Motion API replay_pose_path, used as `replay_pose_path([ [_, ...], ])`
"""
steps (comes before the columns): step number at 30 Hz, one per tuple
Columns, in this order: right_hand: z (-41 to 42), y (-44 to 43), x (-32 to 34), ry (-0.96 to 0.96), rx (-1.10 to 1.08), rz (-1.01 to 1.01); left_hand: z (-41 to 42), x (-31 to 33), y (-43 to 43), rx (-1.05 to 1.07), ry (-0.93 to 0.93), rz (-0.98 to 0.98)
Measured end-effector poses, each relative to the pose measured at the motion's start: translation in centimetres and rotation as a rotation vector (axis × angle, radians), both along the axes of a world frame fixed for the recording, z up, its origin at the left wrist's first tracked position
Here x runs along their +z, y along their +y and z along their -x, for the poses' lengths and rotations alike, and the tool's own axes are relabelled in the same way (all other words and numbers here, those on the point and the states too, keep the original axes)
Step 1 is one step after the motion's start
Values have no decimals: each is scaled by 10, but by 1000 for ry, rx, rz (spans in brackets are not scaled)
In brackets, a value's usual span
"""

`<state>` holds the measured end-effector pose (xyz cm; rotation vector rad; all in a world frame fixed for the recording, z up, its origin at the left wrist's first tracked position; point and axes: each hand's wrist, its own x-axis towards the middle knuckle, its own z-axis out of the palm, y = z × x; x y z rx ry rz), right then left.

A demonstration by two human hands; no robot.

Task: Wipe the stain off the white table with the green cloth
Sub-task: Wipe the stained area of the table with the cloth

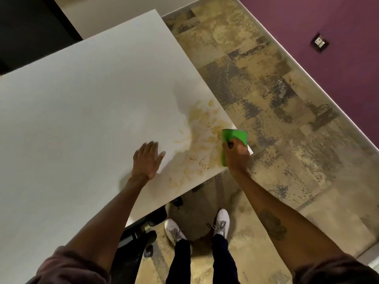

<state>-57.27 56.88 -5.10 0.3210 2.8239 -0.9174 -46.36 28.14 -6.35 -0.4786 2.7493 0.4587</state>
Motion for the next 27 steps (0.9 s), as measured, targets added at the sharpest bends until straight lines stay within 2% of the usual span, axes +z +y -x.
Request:
replay_pose_path([
  [3,0,9,-7,291,85,-73,-2,-9,-1,30,29,-20],
  [5,2,12,-14,368,163,-96,-2,-14,-1,6,69,20],
  [10,-6,11,-38,112,363,-184,6,-26,-3,-25,75,33],
  [21,-4,3,-61,68,244,-345,25,-55,-19,11,85,133],
  [27,3,7,-66,71,200,-288,22,-65,-21,42,157,106],
])
